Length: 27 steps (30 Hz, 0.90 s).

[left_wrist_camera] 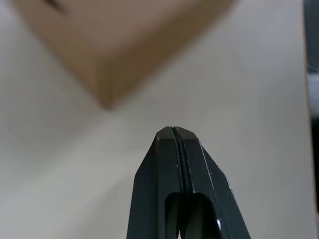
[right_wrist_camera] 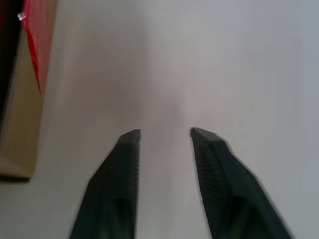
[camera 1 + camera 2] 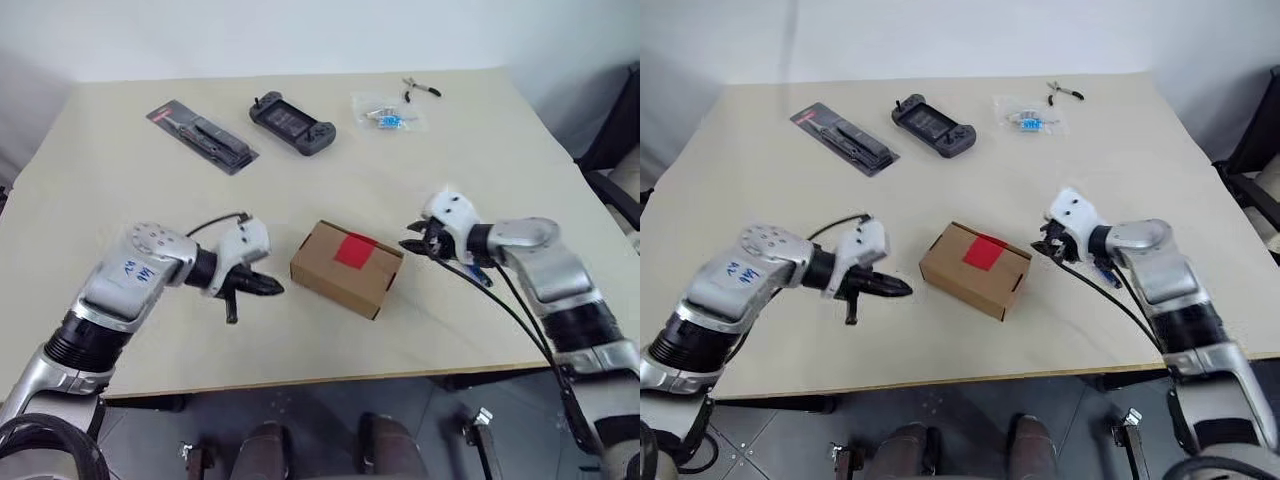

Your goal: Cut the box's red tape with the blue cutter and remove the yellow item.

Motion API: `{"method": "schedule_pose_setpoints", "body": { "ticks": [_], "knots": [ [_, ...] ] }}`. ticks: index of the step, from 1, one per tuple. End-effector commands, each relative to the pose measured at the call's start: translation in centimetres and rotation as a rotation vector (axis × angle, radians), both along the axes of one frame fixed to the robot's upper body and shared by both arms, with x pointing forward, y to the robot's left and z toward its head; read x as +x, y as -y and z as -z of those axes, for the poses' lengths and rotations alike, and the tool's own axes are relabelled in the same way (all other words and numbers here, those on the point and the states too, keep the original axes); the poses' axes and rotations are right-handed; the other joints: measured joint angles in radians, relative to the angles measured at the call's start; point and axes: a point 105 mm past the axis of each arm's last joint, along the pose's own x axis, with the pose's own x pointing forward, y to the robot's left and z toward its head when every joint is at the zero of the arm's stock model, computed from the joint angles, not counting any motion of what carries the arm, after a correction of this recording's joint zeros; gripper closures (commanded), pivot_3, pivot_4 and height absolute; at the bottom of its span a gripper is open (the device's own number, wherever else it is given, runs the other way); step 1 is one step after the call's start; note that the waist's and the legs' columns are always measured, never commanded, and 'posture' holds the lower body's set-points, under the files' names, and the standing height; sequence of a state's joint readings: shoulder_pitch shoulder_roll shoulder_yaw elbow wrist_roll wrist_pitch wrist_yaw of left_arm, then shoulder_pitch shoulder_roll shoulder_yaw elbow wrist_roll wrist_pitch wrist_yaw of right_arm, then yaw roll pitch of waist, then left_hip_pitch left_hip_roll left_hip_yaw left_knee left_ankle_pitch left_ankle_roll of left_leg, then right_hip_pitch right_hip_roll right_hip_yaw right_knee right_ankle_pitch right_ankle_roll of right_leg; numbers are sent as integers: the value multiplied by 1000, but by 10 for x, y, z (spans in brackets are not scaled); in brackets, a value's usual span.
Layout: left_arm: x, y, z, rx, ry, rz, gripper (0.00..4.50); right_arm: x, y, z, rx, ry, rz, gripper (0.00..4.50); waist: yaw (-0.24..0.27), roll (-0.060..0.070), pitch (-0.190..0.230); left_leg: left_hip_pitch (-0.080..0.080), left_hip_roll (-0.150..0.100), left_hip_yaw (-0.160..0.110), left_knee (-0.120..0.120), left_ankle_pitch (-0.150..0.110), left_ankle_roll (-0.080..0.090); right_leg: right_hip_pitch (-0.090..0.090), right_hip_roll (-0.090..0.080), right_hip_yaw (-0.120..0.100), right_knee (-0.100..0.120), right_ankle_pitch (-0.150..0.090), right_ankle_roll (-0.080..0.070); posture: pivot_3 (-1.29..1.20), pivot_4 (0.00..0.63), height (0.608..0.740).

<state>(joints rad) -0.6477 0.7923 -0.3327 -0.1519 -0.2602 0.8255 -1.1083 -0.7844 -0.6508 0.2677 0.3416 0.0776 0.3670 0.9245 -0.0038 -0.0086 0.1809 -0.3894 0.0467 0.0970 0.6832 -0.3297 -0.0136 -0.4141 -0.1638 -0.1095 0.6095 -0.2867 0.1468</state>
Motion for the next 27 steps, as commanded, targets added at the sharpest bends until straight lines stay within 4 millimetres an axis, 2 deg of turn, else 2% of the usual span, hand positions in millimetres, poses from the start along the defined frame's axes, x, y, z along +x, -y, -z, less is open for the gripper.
{"method": "schedule_pose_setpoints", "body": {
  "ticks": [1, 2, 5, 9, 14, 23, 27],
  "knots": [
    [12, 8, -5, -5, 84, -8, 4500, 7, -14, -13, 11, 25, -66, 4150, 0, 0, 0, 0, 0, 0, 0, 0, 0, 0, 0, 0, 0, 0, 0, 0, 150, 740],
    [17, 10, -3, -13, 97, -32, 4500, 6, -20, -12, 9, 8, -94, 4472, 1, 0, 0, 0, 0, 0, 0, 0, 0, 0, 0, 0, 0, 0, 0, 0, 150, 740],
    [34, 15, 1, -27, 163, -95, 4500, -3, -34, -9, 9, -32, -180, 4472, 4, 0, 0, 0, 0, -1, 0, 0, 0, 0, 0, -1, 0, 0, 1, 0, 150, 740],
    [51, 10, 0, -31, 212, -185, 4500, -22, -56, -7, 74, -116, -279, 4472, 3, 0, 0, 0, 0, -1, 1, 0, 0, 0, 0, -1, 1, 1, 1, 0, 150, 740],
    [57, 5, -6, -39, 237, -211, 4500, -42, -78, -7, 131, -159, -345, 4472, 0, 0, 0, 1, 0, -1, 1, 0, 0, 0, 0, -1, 3, 1, 1, 0, 150, 740],
    [58, -13, -9, 0, 227, -231, 4500, -50, -105, -2, 165, -152, -332, 4472, -1, 0, 0, 1, 0, -1, 1, 0, -1, 0, 0, -1, 3, 1, 1, 0, 150, 740],
    [56, -18, -6, 23, 214, -224, 4500, -52, -108, 4, 153, -165, -324, 4472, -1, 0, 0, 1, 0, -1, 1, 0, -1, 0, 0, -1, 3, 1, 1, 0, 150, 740]
  ]
}}
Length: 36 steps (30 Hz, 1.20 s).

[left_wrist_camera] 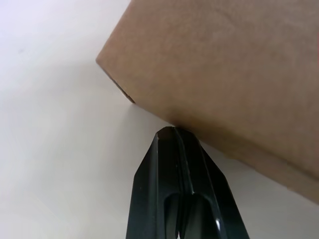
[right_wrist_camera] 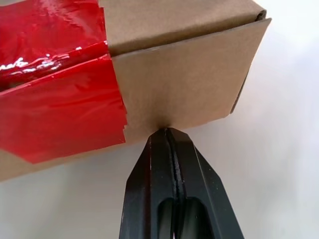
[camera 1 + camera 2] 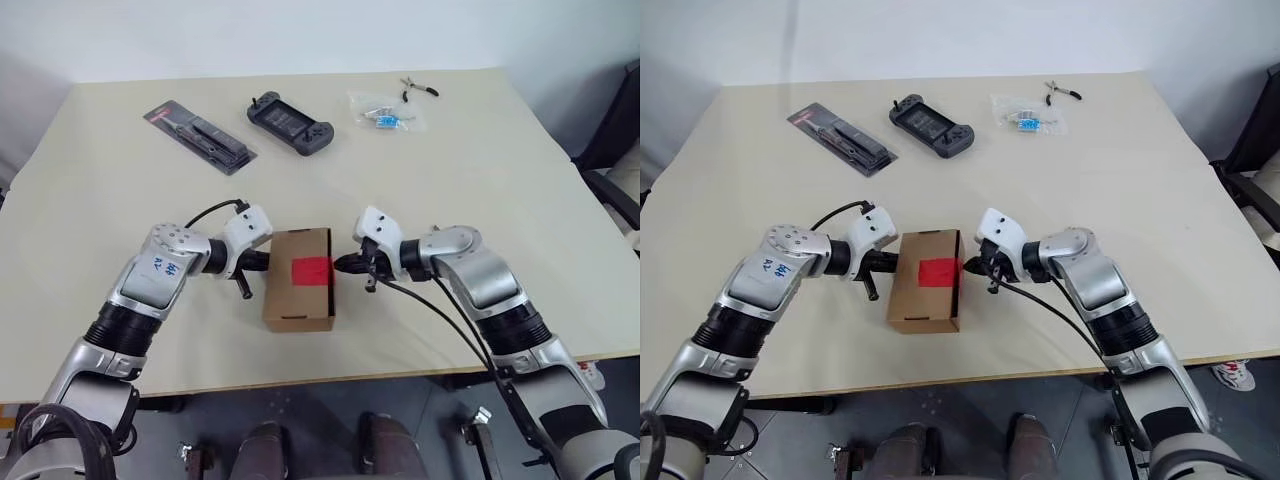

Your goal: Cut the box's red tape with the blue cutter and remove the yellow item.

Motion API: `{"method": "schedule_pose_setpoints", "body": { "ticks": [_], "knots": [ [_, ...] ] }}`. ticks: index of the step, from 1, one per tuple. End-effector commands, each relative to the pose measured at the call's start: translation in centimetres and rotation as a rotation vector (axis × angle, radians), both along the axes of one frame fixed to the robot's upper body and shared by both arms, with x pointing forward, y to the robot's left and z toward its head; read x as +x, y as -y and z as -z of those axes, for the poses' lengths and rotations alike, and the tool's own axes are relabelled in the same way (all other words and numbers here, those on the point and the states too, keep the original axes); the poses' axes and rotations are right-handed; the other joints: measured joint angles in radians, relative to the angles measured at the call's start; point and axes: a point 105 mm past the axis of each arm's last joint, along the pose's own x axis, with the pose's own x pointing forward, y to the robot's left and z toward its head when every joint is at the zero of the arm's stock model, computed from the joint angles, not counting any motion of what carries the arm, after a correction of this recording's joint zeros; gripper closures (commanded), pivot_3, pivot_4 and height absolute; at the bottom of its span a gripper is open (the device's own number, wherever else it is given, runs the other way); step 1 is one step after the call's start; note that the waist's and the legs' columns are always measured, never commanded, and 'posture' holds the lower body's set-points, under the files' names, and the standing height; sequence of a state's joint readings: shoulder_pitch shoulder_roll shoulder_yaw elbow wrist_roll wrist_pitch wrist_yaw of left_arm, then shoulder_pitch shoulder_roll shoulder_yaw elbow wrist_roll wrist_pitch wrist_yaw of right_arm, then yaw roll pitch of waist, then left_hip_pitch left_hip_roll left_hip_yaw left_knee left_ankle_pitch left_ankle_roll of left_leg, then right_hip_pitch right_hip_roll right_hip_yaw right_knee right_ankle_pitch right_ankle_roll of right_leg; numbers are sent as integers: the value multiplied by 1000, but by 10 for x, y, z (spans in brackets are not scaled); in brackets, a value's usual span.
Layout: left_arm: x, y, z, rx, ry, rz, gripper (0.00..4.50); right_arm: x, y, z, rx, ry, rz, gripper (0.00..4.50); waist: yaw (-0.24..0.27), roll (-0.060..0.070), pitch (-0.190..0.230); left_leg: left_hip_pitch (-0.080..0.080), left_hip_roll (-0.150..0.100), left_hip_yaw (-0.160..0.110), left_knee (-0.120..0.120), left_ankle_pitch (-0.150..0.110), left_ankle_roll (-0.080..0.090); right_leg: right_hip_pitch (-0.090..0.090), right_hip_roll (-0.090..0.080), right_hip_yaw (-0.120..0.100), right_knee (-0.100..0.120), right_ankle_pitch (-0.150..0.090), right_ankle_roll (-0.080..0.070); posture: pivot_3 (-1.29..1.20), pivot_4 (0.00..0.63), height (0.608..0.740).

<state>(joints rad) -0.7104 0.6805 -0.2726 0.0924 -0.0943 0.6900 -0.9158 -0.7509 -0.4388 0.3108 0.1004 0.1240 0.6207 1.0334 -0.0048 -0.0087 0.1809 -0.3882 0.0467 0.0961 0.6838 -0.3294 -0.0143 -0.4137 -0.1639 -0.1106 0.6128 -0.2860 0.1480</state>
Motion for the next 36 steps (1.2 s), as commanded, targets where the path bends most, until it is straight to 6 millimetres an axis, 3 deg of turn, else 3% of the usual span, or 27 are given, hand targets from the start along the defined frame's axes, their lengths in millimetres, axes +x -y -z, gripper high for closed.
{"method": "schedule_pose_setpoints", "body": {
  "ticks": [1, 6, 10, 14, 17, 21, 23, 25, 29, 36],
  "knots": [
    [-2, 1, -4, 7, 4, 34, 4500, -9, -12, -4, 13, 27, -43, 4472, 0, 0, 0, 0, 0, 0, 0, 0, 0, 0, 0, 0, 0, 0, 0, 0, 150, 740],
    [-2, -9, -2, 17, -2, 7, 4500, -7, -7, -4, 3, 43, -2, 4472, 0, 0, 0, 0, 0, 0, 0, 0, 0, 0, 0, 0, 0, 0, 0, 0, 150, 740],
    [-1, -34, -11, 23, 4, -54, 4500, 11, 29, -11, -76, 165, 151, 4472, 0, 0, 0, 0, 0, 0, 0, 0, 0, 0, 0, 0, 0, 0, 0, 0, 150, 740],
    [1, -48, -32, -20, 38, -82, 4500, 13, 56, -19, -132, 190, 227, 3533, 1, 0, 0, -1, 0, 0, 0, 0, 0, 0, 0, 0, 0, 0, 0, 0, 150, 740],
    [3, -42, -68, -141, 88, -57, 4500, 8, 67, -39, -93, 199, 276, 2470, 6, 0, 0, -1, 0, 0, 0, 0, 0, -1, 0, 0, -1, 0, 0, 0, 150, 740],
    [4, -30, -85, -235, 99, -21, 4500, 0, 64, -51, -51, 175, 291, 1082, 4, 0, 0, -1, 0, 0, 0, 0, 0, 0, 0, 0, 0, 0, 0, 0, 150, 740],
    [-12, 1, -91, -322, 33, 131, 4500, -13, 39, -65, 59, 153, 249, 376, 2, 0, 0, -1, 0, 0, 0, 0, 0, 0, 0, 0, 0, 0, 0, 0, 150, 740],
    [-26, 16, -79, -308, -49, 235, 4500, -24, 19, -69, 115, 135, 221, 30, -1, 0, 0, -1, 0, 0, 0, 0, 0, -1, 0, 0, 2, 0, 0, 0, 150, 740],
    [-32, 22, -58, -252, -119, 280, 4500, -25, 9, -55, 93, 146, 250, 30, 0, 0, 0, 0, 0, -1, 0, 0, 0, -2, 0, 0, 6, 0, 0, 0, 150, 740],
    [-16, 25, -39, -179, -105, 251, 4500, -29, 6, -38, 38, 138, 237, 30, 5, -1, 0, -1, 0, -1, 1, 0, 0, -2, 0, 0, 5, 0, 0, 0, 150, 740]
  ]
}}
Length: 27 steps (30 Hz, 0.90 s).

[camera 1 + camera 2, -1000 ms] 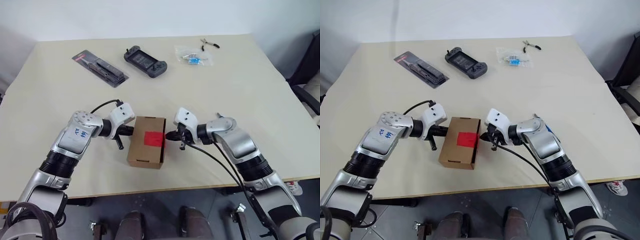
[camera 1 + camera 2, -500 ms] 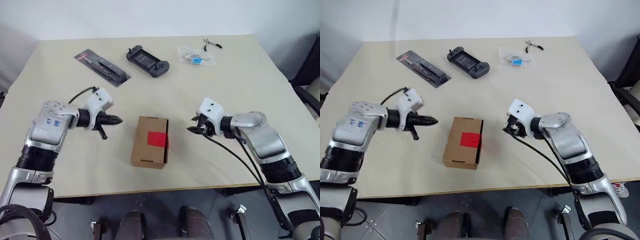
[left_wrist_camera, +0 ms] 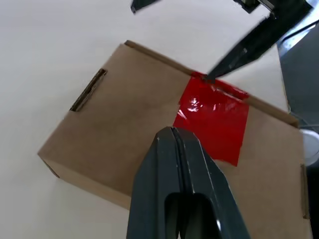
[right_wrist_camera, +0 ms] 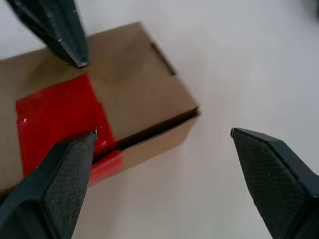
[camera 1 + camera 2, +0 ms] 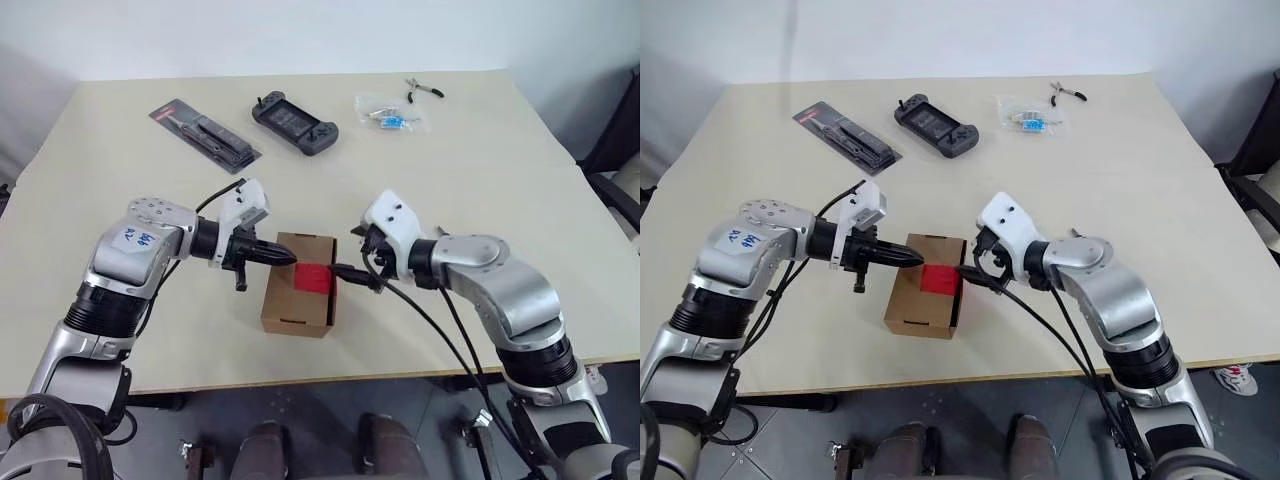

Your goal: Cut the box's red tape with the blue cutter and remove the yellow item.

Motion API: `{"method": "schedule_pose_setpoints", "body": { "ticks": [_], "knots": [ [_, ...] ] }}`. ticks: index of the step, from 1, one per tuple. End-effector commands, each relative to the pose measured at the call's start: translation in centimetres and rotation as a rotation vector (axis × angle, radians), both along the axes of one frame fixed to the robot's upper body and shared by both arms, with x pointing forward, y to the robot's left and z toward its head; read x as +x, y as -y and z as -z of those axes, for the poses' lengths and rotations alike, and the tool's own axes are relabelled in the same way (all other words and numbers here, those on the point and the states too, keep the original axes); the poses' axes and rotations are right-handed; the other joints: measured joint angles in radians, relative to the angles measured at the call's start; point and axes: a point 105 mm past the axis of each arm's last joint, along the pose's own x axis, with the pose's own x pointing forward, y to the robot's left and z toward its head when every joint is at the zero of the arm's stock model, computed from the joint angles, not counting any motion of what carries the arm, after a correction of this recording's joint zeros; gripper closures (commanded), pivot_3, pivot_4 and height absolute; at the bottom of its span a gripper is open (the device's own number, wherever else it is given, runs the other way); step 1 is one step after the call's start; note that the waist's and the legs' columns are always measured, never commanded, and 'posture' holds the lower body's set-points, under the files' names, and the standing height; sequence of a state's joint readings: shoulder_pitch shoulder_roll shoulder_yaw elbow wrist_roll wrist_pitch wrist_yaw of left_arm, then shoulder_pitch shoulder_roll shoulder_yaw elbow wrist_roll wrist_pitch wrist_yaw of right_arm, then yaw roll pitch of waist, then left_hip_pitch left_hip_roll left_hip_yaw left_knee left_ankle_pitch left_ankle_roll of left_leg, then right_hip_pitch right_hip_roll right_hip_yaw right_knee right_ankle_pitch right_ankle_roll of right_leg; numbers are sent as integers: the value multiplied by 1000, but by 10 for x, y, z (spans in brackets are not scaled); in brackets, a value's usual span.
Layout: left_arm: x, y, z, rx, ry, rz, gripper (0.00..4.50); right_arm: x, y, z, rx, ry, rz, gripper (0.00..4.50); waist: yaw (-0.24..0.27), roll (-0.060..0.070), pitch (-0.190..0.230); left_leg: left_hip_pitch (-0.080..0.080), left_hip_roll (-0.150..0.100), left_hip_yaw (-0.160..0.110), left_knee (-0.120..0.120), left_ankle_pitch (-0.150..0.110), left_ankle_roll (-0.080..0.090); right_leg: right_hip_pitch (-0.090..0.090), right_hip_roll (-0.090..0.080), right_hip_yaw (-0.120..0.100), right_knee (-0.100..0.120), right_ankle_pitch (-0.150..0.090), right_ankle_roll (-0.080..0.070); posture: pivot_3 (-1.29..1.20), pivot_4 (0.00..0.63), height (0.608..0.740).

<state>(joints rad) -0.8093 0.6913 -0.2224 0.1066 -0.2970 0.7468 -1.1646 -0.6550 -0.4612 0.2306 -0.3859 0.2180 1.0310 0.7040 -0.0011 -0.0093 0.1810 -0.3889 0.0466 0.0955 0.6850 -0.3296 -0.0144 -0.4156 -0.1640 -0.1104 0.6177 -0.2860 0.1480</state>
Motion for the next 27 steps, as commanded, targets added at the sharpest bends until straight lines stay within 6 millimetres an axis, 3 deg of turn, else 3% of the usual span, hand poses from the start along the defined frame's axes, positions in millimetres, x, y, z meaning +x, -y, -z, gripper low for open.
{"method": "schedule_pose_setpoints", "body": {
  "ticks": [1, 7, 18, 24, 27],
  "knots": [
    [8, 2, 4, 40, 33, 0, 4500, -4, 2, 0, -22, 33, -13, 30, 2, -1, 0, 0, 0, 0, 0, 0, 0, 0, 0, 0, 0, 0, 0, 0, 150, 740],
    [7, 0, 18, 88, 22, 27, 4500, -1, 21, 37, -215, 22, -37, 30, 1, -3, -5, 3, 0, 0, 0, 0, 0, 3, 0, 0, 0, 0, 0, 0, 150, 740],
    [2, -2, 25, 90, 19, -4, 4500, 7, 56, 50, -336, 27, -2, 30, 0, -4, -7, 5, 0, 0, 0, 0, 1, 5, 0, 1, -1, 0, 0, 0, 150, 740],
    [-2, -3, 26, 77, 19, -41, 4500, -6, 80, 46, -249, -65, 93, 30, 5, -4, -7, 5, 0, 0, 0, 0, 1, 5, 0, 0, -1, 0, 0, 0, 150, 740],
    [-2, -4, 26, 73, 21, -56, 4500, -11, 85, 39, -113, -155, 156, 30, 5, -4, -7, 5, 0, 0, 0, 0, 1, 5, 0, 0, -2, 0, -1, 0, 150, 740]
  ]
}}
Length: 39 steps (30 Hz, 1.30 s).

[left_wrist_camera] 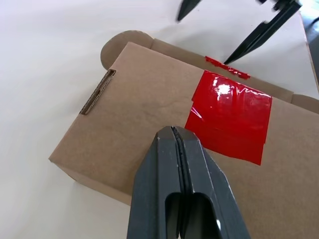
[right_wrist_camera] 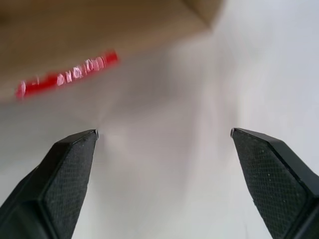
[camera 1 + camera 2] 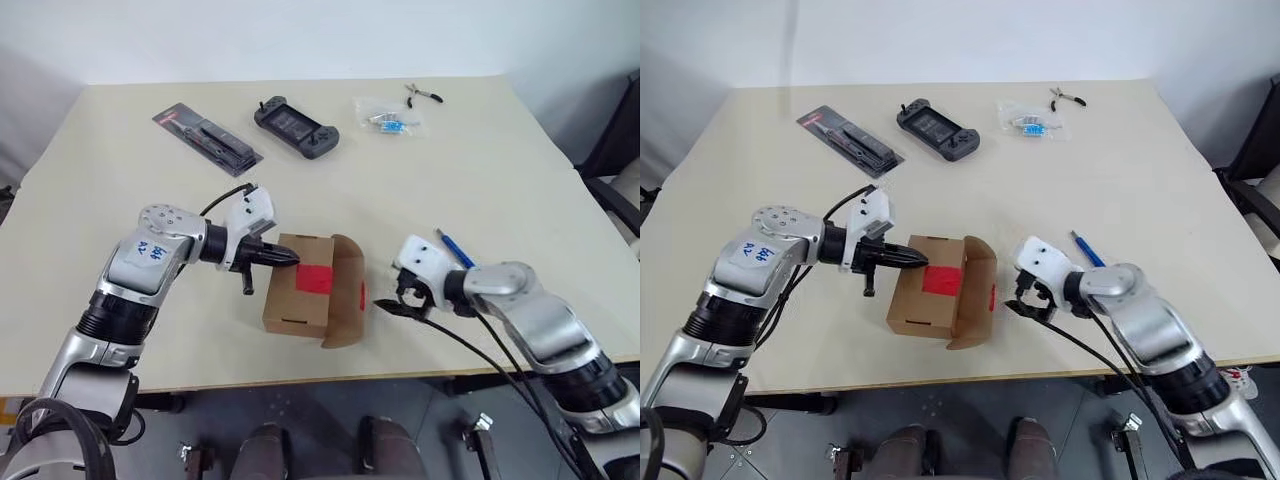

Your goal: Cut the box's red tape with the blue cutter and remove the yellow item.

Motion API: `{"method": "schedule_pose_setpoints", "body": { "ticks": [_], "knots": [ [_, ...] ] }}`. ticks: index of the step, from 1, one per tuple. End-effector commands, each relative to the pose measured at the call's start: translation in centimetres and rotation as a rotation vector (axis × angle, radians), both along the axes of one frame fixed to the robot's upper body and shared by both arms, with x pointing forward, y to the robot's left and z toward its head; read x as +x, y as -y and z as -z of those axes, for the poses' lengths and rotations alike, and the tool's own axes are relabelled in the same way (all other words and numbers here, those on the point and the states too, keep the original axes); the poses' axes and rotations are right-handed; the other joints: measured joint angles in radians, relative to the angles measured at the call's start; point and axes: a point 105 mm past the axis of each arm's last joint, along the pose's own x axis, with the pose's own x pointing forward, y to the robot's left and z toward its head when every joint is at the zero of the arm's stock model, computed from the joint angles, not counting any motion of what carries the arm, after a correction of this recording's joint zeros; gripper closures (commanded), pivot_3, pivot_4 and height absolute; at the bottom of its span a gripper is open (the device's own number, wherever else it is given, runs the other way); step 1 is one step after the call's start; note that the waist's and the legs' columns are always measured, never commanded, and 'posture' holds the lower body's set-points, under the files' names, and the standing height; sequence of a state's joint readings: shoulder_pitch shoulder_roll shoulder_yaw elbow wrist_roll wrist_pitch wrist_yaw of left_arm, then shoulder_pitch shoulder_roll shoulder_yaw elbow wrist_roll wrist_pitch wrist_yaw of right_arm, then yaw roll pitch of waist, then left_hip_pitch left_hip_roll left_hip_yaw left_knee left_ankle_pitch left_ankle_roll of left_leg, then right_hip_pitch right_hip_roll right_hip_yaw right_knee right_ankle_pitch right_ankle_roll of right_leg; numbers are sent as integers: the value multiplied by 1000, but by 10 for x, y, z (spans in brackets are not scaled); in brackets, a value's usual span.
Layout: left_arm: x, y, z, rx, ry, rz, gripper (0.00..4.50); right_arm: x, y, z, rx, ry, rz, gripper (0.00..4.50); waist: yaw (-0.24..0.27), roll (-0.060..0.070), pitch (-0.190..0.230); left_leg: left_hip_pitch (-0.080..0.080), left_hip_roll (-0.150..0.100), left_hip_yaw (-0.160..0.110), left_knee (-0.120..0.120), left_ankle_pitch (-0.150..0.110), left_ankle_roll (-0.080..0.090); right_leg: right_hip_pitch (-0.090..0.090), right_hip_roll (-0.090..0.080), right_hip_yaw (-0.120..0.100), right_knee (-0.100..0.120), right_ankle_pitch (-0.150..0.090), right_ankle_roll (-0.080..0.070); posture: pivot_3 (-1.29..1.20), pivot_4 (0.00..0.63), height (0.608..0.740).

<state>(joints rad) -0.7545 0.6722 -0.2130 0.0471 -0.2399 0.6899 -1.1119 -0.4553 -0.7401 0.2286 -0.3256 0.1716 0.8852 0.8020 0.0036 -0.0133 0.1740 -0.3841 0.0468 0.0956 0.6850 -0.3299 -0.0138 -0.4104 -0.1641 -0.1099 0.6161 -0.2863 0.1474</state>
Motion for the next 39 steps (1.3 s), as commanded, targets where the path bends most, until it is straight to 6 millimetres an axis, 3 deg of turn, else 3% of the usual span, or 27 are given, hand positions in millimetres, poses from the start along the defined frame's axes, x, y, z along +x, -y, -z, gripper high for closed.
{"method": "schedule_pose_setpoints", "body": {
  "ticks": [1, 7, 11, 14, 24, 27, 38, 39],
  "knots": [
    [-2, -7, 18, 33, -65, -48, 4500, -6, 4, -18, 179, -74, 92, 30, 0, 0, 0, 0, 0, 0, 0, 0, 0, 0, 0, 0, 0, 0, 0, 0, 150, 740],
    [-2, -8, 20, 33, -66, -62, 4500, -12, -4, -20, 377, -217, 158, 30, -2, 0, 0, 0, 0, 0, 0, 0, 0, 0, 0, 0, 1, 0, 0, 0, 150, 740],
    [1, -4, 19, 5, -64, -82, 4500, -17, -31, -5, 524, -440, 166, 30, -3, 1, 0, 0, 0, 0, 0, 0, 0, 0, 0, 0, 1, 0, 0, 0, 150, 740],
    [-2, 1, 20, -10, -72, -84, 4500, -15, -52, -6, 595, -491, 133, 30, -2, 1, -1, 0, 0, 0, 0, 0, 0, 0, 0, 0, 2, 0, 0, 0, 150, 740],
    [-3, 2, 20, -14, -64, -93, 4500, 0, -73, 9, 573, -560, 132, 30, -8, 1, -2, 2, 0, -1, 0, 0, 0, 1, 0, 1, 4, 0, 0, 0, 150, 740],
    [-4, 3, 21, -16, -62, -94, 4500, 3, -77, 13, 557, -581, 139, 660, -11, 1, -2, 6, 0, 1, -1, 0, 0, 3, 0, 2, 4, 0, -1, 0, 150, 740],
    [-5, 4, 22, -23, -60, -98, 4500, 3, -76, 8, 624, -625, 172, 4398, -9, 1, -2, 8, 0, 1, -3, 0, 0, 3, 0, 3, 5, 0, -1, 0, 150, 740],
    [-5, 4, 22, -24, -60, -97, 4500, 3, -75, 7, 632, -628, 181, 4475, -9, 1, -2, 8, 0, 1, -3, 0, 0, 3, 0, 3, 5, 0, -1, 0, 150, 740]
  ]
}}
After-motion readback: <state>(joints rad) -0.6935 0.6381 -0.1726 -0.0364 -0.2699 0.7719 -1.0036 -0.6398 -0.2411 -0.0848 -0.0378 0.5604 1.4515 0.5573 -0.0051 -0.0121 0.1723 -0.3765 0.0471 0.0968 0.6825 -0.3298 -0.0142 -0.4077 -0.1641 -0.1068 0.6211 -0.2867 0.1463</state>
